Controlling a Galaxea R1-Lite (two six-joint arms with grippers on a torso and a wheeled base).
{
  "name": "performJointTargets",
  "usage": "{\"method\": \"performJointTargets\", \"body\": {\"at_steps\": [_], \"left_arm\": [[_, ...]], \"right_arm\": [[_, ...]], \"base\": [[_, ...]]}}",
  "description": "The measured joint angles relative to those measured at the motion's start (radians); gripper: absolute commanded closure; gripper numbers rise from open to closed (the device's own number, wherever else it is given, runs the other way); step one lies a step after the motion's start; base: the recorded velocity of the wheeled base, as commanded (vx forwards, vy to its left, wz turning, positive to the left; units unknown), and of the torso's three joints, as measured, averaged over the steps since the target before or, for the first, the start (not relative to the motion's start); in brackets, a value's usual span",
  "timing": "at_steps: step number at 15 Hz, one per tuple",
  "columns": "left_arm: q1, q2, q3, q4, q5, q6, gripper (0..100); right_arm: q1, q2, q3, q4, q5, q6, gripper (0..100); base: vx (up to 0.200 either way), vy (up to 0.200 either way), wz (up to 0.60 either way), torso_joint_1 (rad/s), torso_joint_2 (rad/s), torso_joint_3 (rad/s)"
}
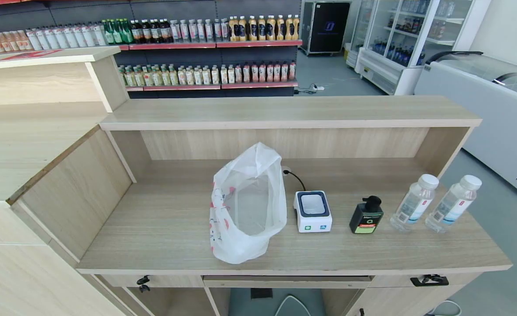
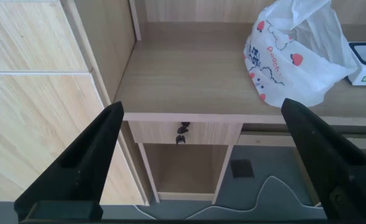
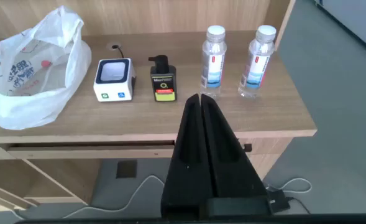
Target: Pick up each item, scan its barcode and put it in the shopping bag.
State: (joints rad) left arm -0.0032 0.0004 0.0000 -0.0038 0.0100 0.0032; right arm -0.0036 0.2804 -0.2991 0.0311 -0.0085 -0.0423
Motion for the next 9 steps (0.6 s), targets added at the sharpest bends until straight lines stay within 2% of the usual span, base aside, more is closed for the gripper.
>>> {"method": "performJointTargets", "body": {"at_steps": [2,3,6,9], "left_arm": [[0.0,0.0,0.0,0.0,0.0,0.0,0],[0.0,0.0,0.0,0.0,0.0,0.0,0],[0.0,0.0,0.0,0.0,0.0,0.0,0],[0.0,0.0,0.0,0.0,0.0,0.0,0]], "right_arm": [[0.013,0.156,-0.076,-0.017,0.02,-0.006,100],[0.021,0.224,-0.1,-0.039,0.036,-0.009,0],[0.022,0.459,-0.148,-0.154,0.063,-0.012,0],[-0.02,0.729,-0.169,-0.34,0.139,-0.058,0]], "base": [[0.0,0.0,0.0,0.0,0.0,0.0],[0.0,0.0,0.0,0.0,0.0,0.0],[0.0,0.0,0.0,0.0,0.0,0.0],[0.0,0.0,0.0,0.0,0.0,0.0]]}}
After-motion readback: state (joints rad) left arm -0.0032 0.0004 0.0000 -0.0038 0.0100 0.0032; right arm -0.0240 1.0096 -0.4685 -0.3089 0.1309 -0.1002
